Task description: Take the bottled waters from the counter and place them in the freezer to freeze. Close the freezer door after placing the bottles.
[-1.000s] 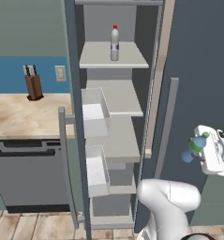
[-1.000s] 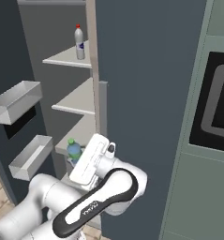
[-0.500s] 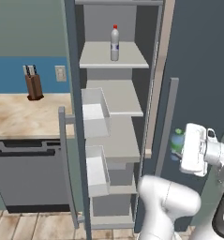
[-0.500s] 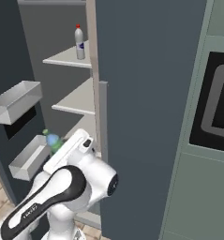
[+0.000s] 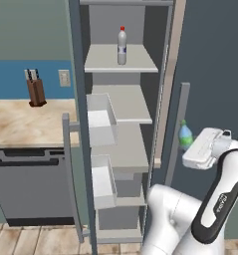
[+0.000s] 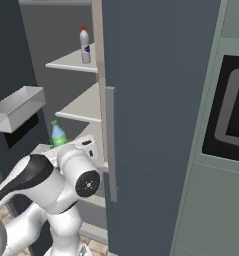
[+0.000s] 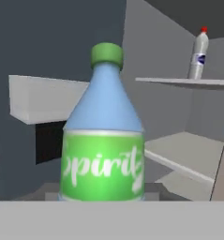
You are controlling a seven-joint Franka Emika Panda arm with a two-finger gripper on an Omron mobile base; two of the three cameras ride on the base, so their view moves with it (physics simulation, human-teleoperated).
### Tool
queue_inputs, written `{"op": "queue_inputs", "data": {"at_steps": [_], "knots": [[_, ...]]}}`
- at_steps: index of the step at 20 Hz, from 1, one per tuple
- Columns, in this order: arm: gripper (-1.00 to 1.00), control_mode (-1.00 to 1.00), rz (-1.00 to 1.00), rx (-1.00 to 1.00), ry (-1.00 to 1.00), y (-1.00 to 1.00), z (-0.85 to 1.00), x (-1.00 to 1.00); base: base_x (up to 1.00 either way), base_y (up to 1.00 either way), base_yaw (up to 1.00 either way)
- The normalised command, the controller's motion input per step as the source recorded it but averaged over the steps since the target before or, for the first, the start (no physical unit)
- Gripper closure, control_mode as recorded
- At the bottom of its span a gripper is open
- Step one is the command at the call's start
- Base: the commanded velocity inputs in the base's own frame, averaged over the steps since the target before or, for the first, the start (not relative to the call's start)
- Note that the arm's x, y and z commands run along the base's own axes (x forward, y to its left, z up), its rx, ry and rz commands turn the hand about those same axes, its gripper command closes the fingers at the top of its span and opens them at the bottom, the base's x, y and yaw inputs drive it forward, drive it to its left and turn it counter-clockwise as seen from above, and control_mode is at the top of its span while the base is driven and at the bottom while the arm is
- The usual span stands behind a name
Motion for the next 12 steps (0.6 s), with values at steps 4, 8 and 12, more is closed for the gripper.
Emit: {"op": "queue_inputs", "data": {"at_steps": [4, 8, 12], "knots": [[1.00, -1.00, -0.34, 0.18, 0.18, 0.52, 0.01, -0.19, 0.00, 0.00, 0.00], [1.00, -1.00, -0.32, 0.03, 0.02, 0.89, 0.20, -0.42, 0.00, 0.00, 0.00], [1.00, -1.00, -0.33, 0.04, 0.00, 0.94, 0.09, -0.04, 0.00, 0.00, 0.00]]}}
